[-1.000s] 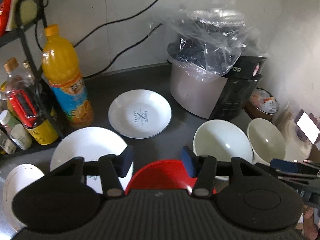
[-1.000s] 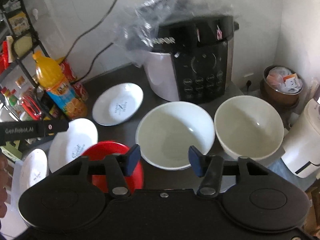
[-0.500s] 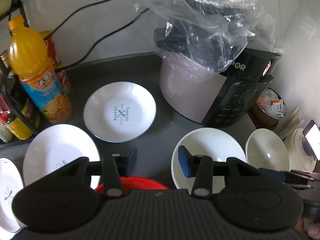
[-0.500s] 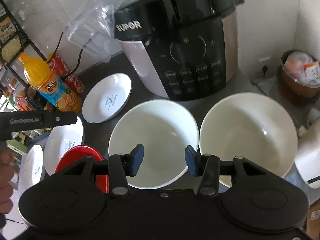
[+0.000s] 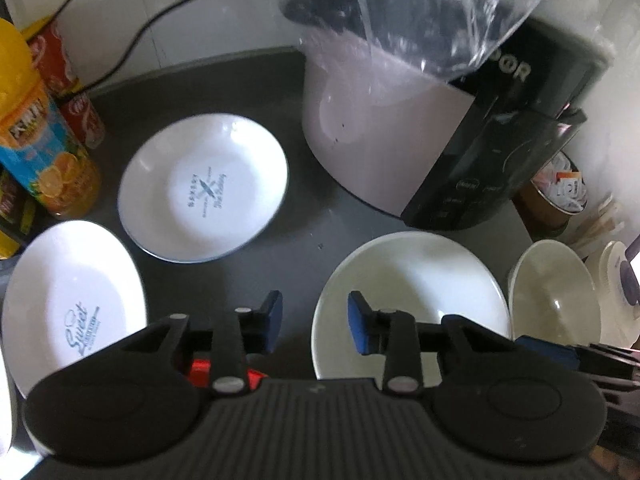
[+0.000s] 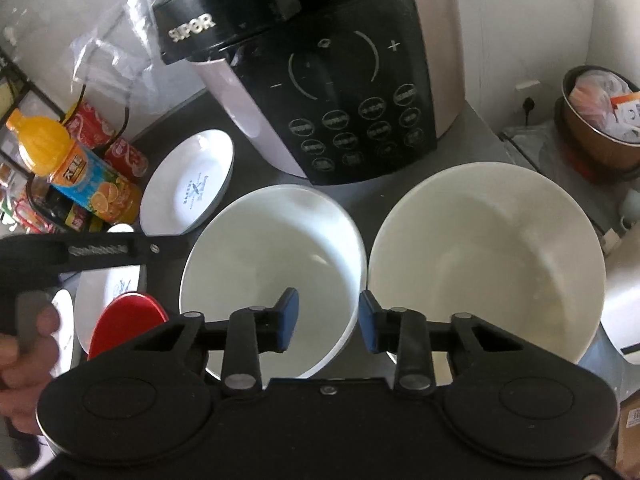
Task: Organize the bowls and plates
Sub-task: 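Close the right gripper on the rim of the cream bowl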
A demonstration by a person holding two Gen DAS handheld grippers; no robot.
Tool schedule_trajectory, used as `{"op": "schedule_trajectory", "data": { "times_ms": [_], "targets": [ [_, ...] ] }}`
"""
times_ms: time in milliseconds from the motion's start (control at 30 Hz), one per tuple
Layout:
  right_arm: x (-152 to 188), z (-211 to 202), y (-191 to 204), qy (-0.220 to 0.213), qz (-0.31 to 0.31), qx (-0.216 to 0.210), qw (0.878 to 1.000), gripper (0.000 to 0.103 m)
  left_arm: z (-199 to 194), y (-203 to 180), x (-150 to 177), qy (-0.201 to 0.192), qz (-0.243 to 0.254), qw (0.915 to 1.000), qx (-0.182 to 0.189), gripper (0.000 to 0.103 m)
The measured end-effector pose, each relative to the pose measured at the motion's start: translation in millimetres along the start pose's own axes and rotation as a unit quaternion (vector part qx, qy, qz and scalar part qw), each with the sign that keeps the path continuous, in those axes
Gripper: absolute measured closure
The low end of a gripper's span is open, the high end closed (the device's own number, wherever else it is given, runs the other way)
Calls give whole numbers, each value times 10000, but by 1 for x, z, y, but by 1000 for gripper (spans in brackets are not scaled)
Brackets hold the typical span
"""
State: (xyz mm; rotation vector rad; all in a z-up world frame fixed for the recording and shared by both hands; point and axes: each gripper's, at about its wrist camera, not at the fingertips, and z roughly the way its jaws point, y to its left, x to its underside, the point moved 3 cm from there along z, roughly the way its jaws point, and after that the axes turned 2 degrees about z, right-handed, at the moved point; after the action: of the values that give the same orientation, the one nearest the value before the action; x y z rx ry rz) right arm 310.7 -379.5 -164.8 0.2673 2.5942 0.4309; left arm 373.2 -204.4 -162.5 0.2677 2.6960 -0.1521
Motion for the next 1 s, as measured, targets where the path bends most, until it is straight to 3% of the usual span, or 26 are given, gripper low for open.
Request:
{"op": "schedule_trajectory", "data": {
  "times_ms": [333, 567, 667, 833, 1000],
  "targets": [
    [13, 4, -2, 263, 108, -125, 9995, 69, 28, -8, 2, 264, 108, 9995, -125, 76],
    [12, 17, 0, 366, 124, -23, 9993, 69, 40, -4, -2, 388, 4, 9992, -118, 92],
    [10, 26, -2, 403, 194, -14, 9990, 74, 41, -4, -2, 345, 12, 9992, -221, 92],
    [9, 34, 11, 377, -208, 284, 9987, 75, 41, 0, -3, 359, -112, 9990, -237, 93],
    [10, 38, 11, 349, -202, 441, 9982, 87, 36, 1, -3, 278, -96, 9992, -275, 94]
  ]
}}
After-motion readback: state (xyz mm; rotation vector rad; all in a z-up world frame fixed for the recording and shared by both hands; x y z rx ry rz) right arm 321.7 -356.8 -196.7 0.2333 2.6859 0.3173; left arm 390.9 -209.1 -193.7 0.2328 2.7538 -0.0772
